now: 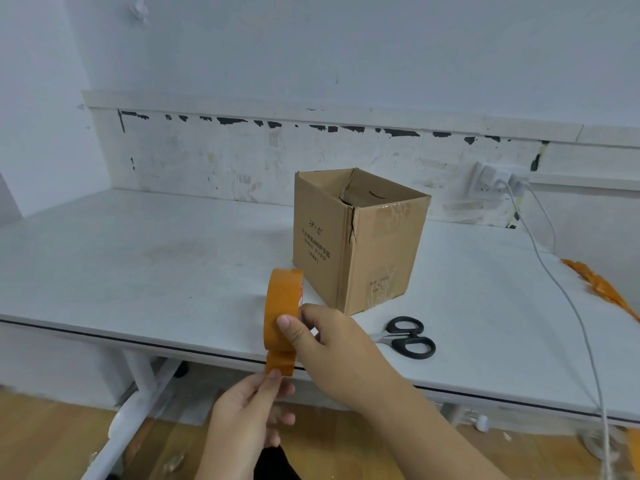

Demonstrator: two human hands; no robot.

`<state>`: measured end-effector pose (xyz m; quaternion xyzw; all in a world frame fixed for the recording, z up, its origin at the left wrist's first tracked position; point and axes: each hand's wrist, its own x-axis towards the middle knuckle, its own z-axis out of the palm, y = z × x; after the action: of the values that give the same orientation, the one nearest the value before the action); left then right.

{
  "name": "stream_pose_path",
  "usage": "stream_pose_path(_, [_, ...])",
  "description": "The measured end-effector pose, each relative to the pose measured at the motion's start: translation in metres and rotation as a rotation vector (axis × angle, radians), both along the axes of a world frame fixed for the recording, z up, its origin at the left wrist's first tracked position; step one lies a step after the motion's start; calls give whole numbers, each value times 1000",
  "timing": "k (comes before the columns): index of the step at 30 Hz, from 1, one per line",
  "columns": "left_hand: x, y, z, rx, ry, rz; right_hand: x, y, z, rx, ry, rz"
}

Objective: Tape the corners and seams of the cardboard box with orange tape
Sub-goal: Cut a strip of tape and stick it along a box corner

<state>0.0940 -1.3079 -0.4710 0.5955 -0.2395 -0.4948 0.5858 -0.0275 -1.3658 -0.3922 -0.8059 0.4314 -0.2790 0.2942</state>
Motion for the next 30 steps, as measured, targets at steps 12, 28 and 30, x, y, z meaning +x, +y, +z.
stream_pose_path(12, [3,-3,-4,-31,64,-7,1,-3,5,24,4,13])
stream_pose_path(28, [-11,7,2,-21,439,59,3,2,9,10,15,4])
stream_pose_path(30, [-14,9,3,19,615,35,2,1,8,14,19,3])
